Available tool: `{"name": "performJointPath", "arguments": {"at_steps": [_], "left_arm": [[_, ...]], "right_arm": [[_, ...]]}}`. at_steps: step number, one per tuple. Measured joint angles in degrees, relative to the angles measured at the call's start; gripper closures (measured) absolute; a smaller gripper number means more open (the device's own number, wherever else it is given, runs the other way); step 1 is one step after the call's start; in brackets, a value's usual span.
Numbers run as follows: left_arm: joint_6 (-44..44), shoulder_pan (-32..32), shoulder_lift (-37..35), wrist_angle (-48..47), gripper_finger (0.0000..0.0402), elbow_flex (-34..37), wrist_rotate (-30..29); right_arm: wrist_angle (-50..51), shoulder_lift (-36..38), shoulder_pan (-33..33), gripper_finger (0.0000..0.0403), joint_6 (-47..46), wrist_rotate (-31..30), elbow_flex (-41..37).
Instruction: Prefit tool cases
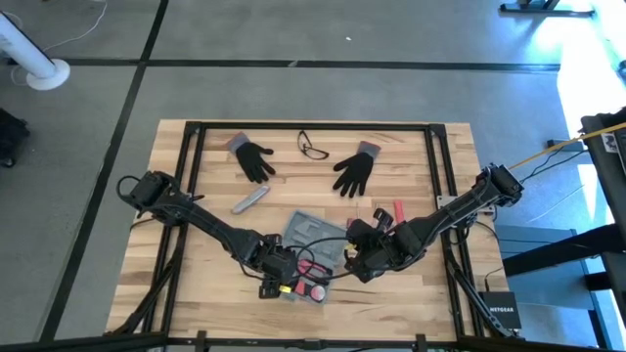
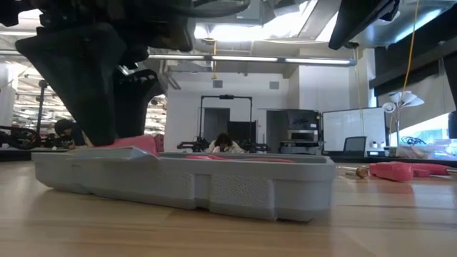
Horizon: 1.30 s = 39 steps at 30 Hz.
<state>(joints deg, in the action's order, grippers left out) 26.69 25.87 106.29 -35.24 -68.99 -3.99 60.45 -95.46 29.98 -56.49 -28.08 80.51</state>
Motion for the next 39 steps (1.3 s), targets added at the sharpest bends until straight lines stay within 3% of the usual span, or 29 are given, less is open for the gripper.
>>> {"name": "performJointPath", "arguments": {"at_steps": [7,14,24,33,39], "left_arm": [[-3.59,-0.2,-0.05,-2.03,0.015,-1.03,-0.48],[-1.39,-0.72,-0.01,-0.35,0.015,-1.05,-0.72],[-3.14,-2.94,0.12,-1.16,0.0148,-1.03,3.57],[-5.51,-5.39,0.21,-3.31,0.008,-0.98,6.04],[-5.27,-7.24,0.05,-7.56,0.0074,-1.2,5.87]], "right_arm": [[0.04,0.0,0.0,0.0403,0.0,0.0,0.0],[-0.13,0.0,0.0,0.0403,-0.45,0.0,0.0],[-0.4,0.0,0.0,0.0403,-0.48,-0.3,0.0],[-0.37,0.0,0.0,0.0403,-0.57,-0.85,0.0],[-0.37,0.0,0.0,0.0403,-0.66,-0.87,0.0]]}}
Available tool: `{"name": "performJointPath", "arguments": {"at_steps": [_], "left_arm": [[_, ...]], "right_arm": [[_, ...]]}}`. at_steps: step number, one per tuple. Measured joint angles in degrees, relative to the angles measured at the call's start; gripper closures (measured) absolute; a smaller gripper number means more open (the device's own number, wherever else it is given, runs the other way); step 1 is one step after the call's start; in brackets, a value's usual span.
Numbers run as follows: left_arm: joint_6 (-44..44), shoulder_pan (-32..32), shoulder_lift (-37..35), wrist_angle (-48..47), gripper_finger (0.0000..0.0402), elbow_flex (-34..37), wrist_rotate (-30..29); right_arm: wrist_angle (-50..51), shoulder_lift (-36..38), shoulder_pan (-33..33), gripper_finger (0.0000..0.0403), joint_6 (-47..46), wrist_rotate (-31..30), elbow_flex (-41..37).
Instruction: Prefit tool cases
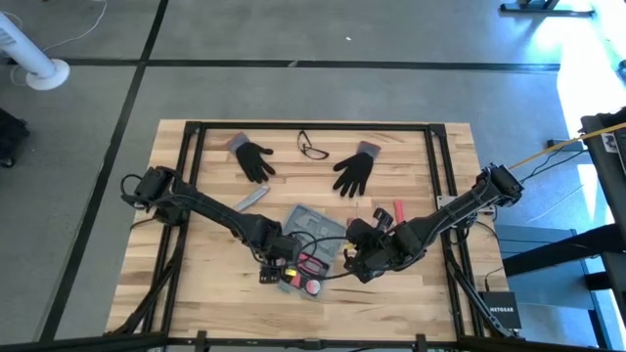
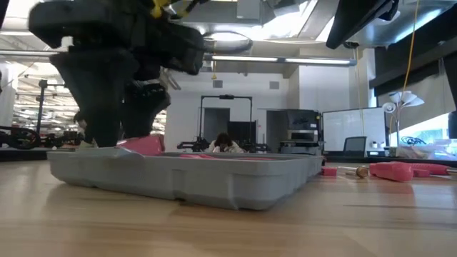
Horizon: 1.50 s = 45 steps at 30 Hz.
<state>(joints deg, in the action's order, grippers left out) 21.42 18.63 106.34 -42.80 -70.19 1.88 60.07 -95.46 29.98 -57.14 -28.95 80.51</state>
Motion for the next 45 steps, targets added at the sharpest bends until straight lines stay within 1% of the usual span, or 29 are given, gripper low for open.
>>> {"name": "performJointPath", "arguments": {"at_steps": [3,5,7,10,12,18,22,25,32,36,40,45], "left_arm": [[3.49,0.01,0.0,-0.69,0.0074,0.42,-0.16],[4.08,0.05,0.0,-1.06,0.0074,0.46,-0.18],[2.44,0.35,-0.02,-1.58,0.0074,0.46,-0.15],[-3.05,0.51,0.0,-0.74,0.0074,0.48,-0.44],[-4.18,0.53,0.0,0.03,0.0074,0.48,-1.58],[-3.46,0.01,0.54,1.3,0.0074,0.48,-2.45],[0.35,0.17,1.15,1.42,0.008,0.48,-2.58],[0.88,0.71,1.25,1.36,0.0111,0.45,-3.94],[0.5,1.47,-0.89,-0.2,0.0215,-0.28,-7.19],[-1.25,1.4,-3.44,0.0,0.0271,-0.28,-9.65],[-3.55,1.4,-5.02,-0.1,0.0328,-0.28,-10.28],[-2.56,1.4,-8.51,-0.17,0.0332,-0.69,-10.22]], "right_arm": [[0.01,0.0,0.0,0.0403,0.0,-0.7,0.0],[0.0,0.0,0.0,0.0403,0.0,-1.43,0.0],[0.02,0.0,0.0,0.0403,0.0,-1.75,0.0],[0.02,0.0,0.0,0.0403,0.02,-2.2,0.0],[0.02,0.0,0.0,0.0403,0.02,-2.21,0.0],[0.02,0.0,0.0,0.0403,0.02,-2.19,0.0],[0.04,0.0,0.0,0.0403,0.02,-2.17,0.0],[0.04,0.0,0.0,0.0403,0.04,-2.17,0.0],[0.03,0.0,-0.02,0.0403,0.04,-2.57,0.0],[0.03,0.0,0.0,0.0403,0.03,-2.79,0.0],[0.04,0.0,-0.01,0.0403,0.02,-2.79,0.0],[0.0,0.0,-0.01,0.0403,-0.12,-2.71,0.0]]}}
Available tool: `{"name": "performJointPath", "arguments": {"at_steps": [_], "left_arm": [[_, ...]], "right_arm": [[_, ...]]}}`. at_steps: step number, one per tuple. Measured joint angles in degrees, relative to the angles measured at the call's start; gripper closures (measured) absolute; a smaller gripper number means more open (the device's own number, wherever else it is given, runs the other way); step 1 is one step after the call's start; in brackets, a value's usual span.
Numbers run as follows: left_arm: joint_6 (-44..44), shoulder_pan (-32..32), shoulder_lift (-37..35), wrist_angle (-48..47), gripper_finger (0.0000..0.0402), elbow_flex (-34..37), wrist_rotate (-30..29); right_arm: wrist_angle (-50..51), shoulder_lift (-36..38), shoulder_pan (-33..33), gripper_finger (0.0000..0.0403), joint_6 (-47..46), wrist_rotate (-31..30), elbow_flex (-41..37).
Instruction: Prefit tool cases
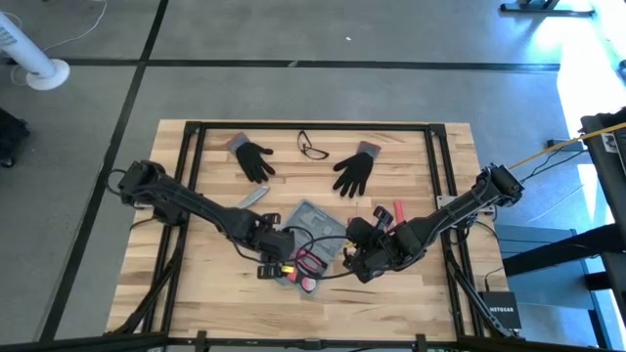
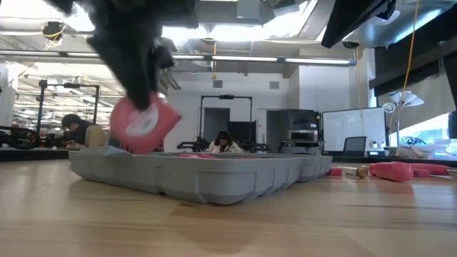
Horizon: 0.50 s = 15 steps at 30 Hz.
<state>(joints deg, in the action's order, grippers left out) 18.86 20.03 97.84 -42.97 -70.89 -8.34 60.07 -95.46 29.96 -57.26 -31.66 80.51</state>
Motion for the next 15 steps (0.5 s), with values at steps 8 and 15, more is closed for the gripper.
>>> {"name": "performJointPath", "arguments": {"at_steps": [8,15], "left_arm": [[0.6,-0.16,-5.56,-0.58,0.0332,-2.69,-2.2],[-3.37,-4.65,-7.86,1.86,0.0332,-4.09,-10.84]], "right_arm": [[0.75,0.0,0.01,0.0403,-0.74,-1.31,0.0],[6.97,-0.08,0.03,0.0403,-15.87,1.86,-3.06]]}}
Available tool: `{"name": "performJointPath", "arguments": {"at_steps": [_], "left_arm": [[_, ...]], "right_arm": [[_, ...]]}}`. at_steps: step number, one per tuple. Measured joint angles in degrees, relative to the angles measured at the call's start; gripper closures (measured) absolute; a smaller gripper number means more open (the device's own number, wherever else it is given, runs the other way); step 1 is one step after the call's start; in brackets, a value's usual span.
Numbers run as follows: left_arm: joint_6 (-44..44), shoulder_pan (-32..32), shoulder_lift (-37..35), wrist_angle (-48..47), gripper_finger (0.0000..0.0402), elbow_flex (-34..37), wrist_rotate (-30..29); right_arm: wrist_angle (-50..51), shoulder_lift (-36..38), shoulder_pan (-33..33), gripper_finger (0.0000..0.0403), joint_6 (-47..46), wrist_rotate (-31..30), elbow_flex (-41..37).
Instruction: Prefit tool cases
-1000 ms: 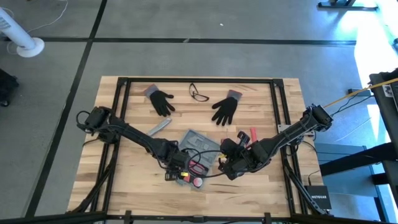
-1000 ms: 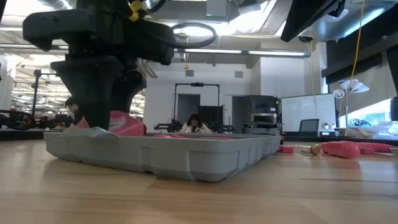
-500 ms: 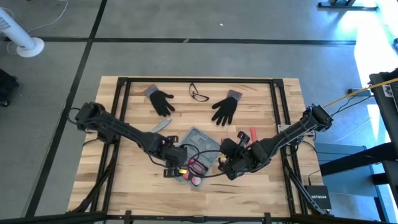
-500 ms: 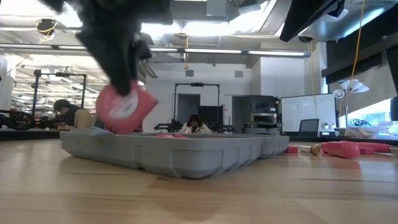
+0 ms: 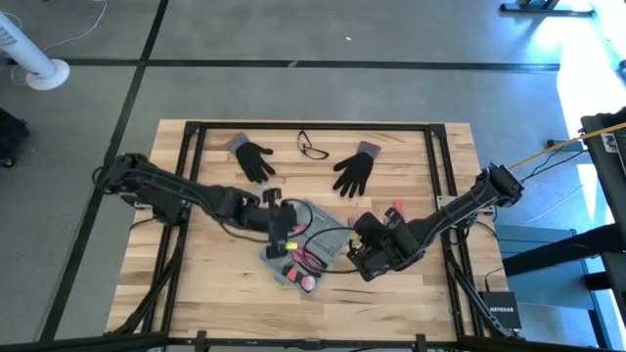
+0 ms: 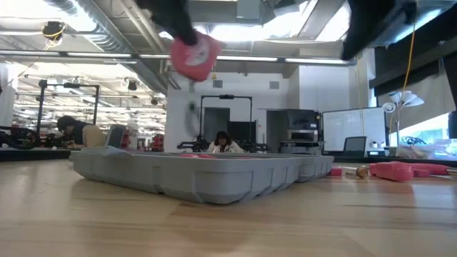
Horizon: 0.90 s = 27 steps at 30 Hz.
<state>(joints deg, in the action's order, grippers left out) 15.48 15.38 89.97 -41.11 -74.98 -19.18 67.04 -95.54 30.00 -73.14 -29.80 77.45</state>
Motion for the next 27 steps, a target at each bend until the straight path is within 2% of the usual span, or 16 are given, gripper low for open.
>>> {"name": "performJointPath", "arguments": {"at_steps": [3,5,7,10,15,22,27], "left_arm": [[-2.4,-2.42,0.01,0.17,0.0332,0.0,-0.12],[-3.11,-3.63,-0.8,-0.13,0.0332,0.0,-0.39],[-4.74,-4.62,-2.37,-0.36,0.0332,0.02,-0.62],[-7.02,-5.3,-5.77,-0.28,0.0332,0.02,-2.74],[-9.97,-5.38,-11.65,0.45,0.0332,0.0,-7.52],[-9.62,-5.34,-16.16,0.82,0.0332,0.02,-9.53],[-9.56,-5.25,-18.42,1.73,0.0332,0.02,-10.06]], "right_arm": [[-6.15,-0.07,-1.88,0.0403,-4.5,7.09,-5.65],[-16.51,-0.17,-3.49,0.0403,-5.01,11.78,-10.94],[-26.87,-0.29,-4.62,0.0403,-7.06,13.89,-15.37],[-34.36,-0.27,-5.38,0.0403,-10.58,13.95,-18.89],[-33.37,-0.29,-6.89,0.0403,-16.31,7.54,-20.59],[-43.78,-1.28,-12.19,0.0403,-10.37,7.11,-20.61],[-47.97,-6.67,-15.74,0.0403,-8.62,10.77,-20.66]]}}
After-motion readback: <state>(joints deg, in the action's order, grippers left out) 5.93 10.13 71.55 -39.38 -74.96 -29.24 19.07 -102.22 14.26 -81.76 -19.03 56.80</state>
